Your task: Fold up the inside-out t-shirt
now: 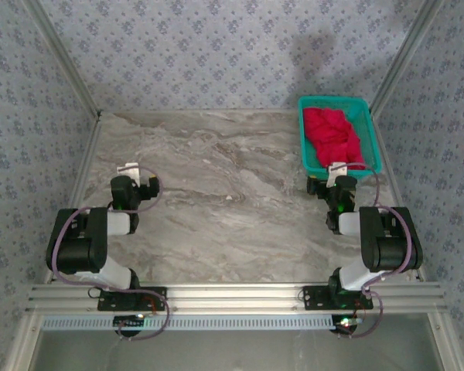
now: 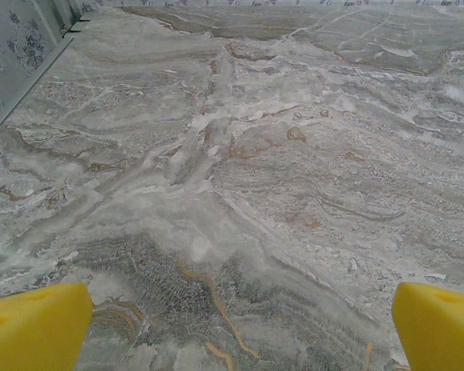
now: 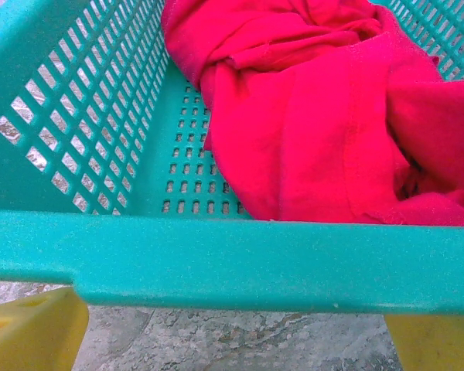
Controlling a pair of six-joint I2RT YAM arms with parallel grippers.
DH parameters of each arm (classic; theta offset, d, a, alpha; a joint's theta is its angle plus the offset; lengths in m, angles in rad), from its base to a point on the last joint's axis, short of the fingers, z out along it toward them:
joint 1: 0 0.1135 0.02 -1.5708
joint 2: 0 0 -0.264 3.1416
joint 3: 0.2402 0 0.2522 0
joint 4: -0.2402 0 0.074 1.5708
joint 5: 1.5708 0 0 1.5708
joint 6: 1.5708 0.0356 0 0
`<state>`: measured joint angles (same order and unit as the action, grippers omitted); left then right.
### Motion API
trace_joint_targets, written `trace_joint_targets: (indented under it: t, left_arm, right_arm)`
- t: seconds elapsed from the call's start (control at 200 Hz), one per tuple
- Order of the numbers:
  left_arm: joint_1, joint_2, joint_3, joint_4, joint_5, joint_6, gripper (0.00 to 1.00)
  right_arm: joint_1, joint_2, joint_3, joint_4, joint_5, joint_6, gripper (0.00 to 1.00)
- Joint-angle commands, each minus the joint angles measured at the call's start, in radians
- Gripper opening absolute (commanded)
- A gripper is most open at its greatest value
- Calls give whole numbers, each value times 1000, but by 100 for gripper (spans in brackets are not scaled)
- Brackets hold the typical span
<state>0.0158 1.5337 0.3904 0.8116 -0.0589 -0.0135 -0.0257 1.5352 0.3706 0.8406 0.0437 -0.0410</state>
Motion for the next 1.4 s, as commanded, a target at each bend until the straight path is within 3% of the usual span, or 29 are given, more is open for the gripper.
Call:
trace_joint_targets:
  t: [0.0,0.145,0.255,0.305,0.475,0.54,0.59,0.63,0.67,0.75,0.879,0.924,0.989,1.154,1.204,1.324,1.394]
  left_arm:
    - [4,2,21,9,17,-14,100]
    - [3,2,21,9,16,-14,100]
    - [4,2,22,9,17,-14,100]
    - [4,2,23,9,17,-14,100]
    - [3,2,23,9,17,-13,100]
    - [3,2,21,9,17,-14,100]
    - [4,2,21,9,16,-15,100]
    - [4,2,21,9,17,-14,99]
    - [4,2,21,9,17,-14,100]
    - [3,2,22,8,17,-14,100]
    - [2,-16,30,3,15,-14,100]
    - [-28,-103,74,-157,-1,10,100]
    - [-104,-231,226,-521,-99,-28,100]
    - [-192,-335,538,-1043,35,-308,100]
    - [-193,-331,579,-1126,37,-381,100]
    - [-165,-335,565,-1228,-80,-559,100]
    - [-81,-347,481,-1123,32,-612,100]
  right_arm:
    - [-2,-9,13,-12,-5,15,100]
    - [1,-13,6,-1,3,12,100]
    - [58,-106,-40,26,128,-13,100]
    - [93,-210,-41,-65,207,-19,100]
    - [216,-573,77,-507,260,-36,100]
    - [222,-637,185,-705,330,114,100]
    - [214,-662,285,-984,415,414,100]
    - [178,-667,322,-1046,387,475,100]
    - [131,-665,335,-1043,276,506,100]
    - [41,-622,388,-1019,166,558,100]
    - [4,-431,589,-1164,182,604,100]
    - [-1,-351,686,-1250,196,634,100]
    - [-20,-223,793,-1350,212,660,100]
    - [-101,81,1068,-1579,184,695,95]
    - [-119,161,1138,-1643,172,691,92]
    - [-140,271,1212,-1706,165,661,88]
    - [-148,313,1219,-1695,136,629,86]
